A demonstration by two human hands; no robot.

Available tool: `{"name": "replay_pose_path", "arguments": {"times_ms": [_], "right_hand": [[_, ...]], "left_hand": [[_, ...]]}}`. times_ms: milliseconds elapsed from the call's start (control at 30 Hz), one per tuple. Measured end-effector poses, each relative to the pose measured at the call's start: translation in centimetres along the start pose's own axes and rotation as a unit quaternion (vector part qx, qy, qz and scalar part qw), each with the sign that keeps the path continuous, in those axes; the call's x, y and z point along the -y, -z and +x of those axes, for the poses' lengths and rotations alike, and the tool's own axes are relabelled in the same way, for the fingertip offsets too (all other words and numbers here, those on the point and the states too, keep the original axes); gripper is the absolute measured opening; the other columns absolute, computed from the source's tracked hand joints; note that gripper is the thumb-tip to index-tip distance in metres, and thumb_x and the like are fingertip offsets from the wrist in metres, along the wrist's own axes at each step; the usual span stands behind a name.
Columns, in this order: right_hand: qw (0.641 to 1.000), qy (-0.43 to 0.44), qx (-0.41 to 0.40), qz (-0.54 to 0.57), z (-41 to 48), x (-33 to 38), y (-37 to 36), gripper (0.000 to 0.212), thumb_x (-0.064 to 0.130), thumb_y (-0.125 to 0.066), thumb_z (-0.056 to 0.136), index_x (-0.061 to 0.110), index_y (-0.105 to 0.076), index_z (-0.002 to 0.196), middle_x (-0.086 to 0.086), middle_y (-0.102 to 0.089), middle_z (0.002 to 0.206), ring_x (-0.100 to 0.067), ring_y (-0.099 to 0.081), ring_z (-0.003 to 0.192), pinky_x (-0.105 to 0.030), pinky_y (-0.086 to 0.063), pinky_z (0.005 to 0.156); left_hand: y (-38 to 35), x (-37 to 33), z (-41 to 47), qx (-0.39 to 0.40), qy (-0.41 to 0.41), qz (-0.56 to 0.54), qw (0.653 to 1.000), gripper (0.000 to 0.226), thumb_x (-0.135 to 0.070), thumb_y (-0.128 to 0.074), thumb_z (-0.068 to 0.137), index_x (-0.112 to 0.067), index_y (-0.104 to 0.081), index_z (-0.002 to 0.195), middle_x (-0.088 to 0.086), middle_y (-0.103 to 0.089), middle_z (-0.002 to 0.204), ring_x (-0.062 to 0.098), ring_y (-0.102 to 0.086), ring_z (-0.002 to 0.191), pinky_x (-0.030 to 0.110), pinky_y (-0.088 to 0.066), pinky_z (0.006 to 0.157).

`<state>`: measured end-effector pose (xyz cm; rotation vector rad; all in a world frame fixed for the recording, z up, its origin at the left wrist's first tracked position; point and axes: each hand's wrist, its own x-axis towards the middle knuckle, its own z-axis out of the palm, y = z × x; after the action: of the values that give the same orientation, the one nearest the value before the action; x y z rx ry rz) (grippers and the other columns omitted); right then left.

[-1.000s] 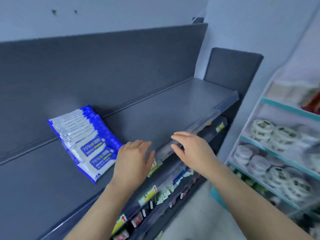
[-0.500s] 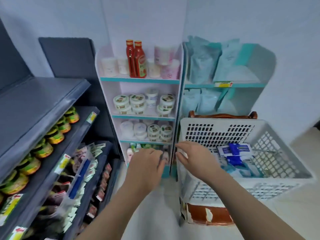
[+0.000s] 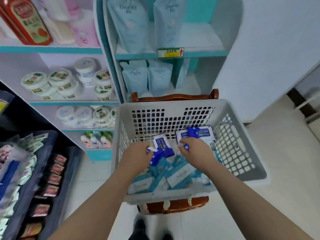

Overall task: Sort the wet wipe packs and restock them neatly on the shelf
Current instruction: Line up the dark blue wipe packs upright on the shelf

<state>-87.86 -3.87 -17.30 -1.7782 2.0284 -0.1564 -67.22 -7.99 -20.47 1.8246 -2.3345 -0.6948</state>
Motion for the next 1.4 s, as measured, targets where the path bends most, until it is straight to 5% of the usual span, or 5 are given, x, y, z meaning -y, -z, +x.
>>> {"name": "replay_pose_path", "arguments": {"times_ms": [433,667,1000,1200,1400], "right_hand": [[0.980,-0.114,0.116,0.116,12.9,-4.9,-9.7,0.048,0.034,-0.055,0.095,0.008,-0.052,0.135,-0.009,-0.056,0.136,-0.025,-0.054,0.122,-0.036,-0.045,0.100],[0.972,-0.125,0.162,0.116,17.3,-5.6,-14.8,0.023,0.031,-0.061,0.091,0.009,-0.055,0.095,-0.010,-0.059,0.093,-0.027,-0.058,0.091,-0.031,-0.043,0.072],[0.950,-0.111,0.156,0.248,19.4,-7.8,-14.3,0.026,0.010,-0.059,0.090,-0.011,-0.059,0.073,-0.014,-0.052,0.068,-0.022,-0.050,0.064,-0.032,-0.040,0.064],[0.899,-0.118,0.204,0.370,18.2,-8.7,-9.1,0.023,0.006,-0.057,0.094,0.000,-0.066,0.115,0.003,-0.061,0.087,0.004,-0.050,0.064,-0.001,-0.037,0.055],[0.899,-0.127,0.219,0.358,16.9,-11.5,-7.1,0.026,0.010,-0.053,0.097,0.004,-0.065,0.119,-0.002,-0.064,0.104,-0.011,-0.060,0.089,-0.009,-0.045,0.072]], "left_hand": [[-10.8,6.7,12.2,0.143,0.222,-0.083,0.961,0.046,-0.035,-0.068,0.082,-0.005,-0.054,0.115,0.017,-0.058,0.116,0.031,-0.058,0.103,0.035,-0.050,0.084],[-14.8,8.0,13.4,0.117,0.271,-0.047,0.954,0.068,-0.046,-0.080,0.064,-0.007,-0.050,0.111,0.015,-0.056,0.113,0.033,-0.055,0.105,0.036,-0.049,0.081],[-10.9,6.1,13.7,0.035,0.317,-0.357,0.878,0.013,-0.017,-0.078,0.077,-0.017,-0.067,0.083,-0.003,-0.066,0.073,0.008,-0.057,0.063,0.006,-0.039,0.047],[-9.9,2.5,15.3,0.110,0.304,-0.489,0.810,0.015,-0.021,-0.075,0.080,-0.017,-0.071,0.094,0.002,-0.076,0.088,0.023,-0.068,0.085,0.036,-0.053,0.079],[-11.6,0.1,16.0,0.162,0.311,-0.545,0.762,0.026,-0.016,-0.072,0.082,-0.010,-0.067,0.107,0.012,-0.073,0.102,0.033,-0.066,0.102,0.044,-0.051,0.092]]}}
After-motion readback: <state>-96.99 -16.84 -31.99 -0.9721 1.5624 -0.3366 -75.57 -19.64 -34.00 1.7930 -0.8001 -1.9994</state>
